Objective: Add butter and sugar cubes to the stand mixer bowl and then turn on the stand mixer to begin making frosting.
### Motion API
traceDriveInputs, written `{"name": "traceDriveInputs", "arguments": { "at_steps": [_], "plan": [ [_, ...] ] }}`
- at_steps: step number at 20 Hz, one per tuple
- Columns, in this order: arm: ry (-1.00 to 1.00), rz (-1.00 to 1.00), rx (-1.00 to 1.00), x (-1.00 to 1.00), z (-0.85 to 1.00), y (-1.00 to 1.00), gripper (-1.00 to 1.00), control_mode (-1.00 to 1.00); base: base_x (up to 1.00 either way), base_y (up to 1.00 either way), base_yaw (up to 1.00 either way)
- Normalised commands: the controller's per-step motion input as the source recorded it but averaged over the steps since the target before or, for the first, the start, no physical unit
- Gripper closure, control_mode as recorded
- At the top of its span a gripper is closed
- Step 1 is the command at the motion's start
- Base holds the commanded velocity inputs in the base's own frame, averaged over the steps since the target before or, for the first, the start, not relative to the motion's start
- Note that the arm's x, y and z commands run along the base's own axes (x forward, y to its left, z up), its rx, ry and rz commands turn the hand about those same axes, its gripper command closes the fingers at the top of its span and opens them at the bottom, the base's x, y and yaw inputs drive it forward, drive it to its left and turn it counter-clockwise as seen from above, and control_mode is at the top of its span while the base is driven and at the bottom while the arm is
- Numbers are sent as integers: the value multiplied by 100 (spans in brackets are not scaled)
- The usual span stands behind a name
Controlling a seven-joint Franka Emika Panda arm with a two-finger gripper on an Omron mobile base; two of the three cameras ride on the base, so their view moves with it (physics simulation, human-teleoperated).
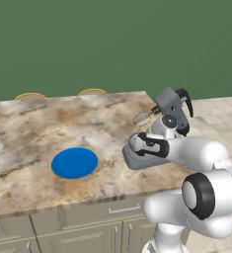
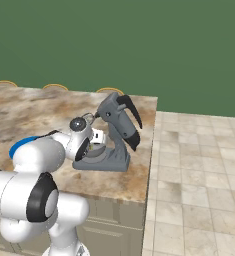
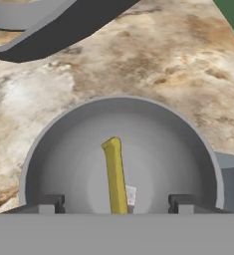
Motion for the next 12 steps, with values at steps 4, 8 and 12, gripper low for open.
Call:
{"name": "traceDriveInputs", "arguments": {
  "at_steps": [4, 8, 12],
  "plan": [
    [0, 0, 0, 0, 0, 0, -100, -100, 0, 0, 0],
    [0, 0, 0, 0, 0, 0, -100, -100, 0, 0, 0],
    [0, 0, 0, -5, 20, 0, -100, -100, 0, 0, 0]
  ]
}}
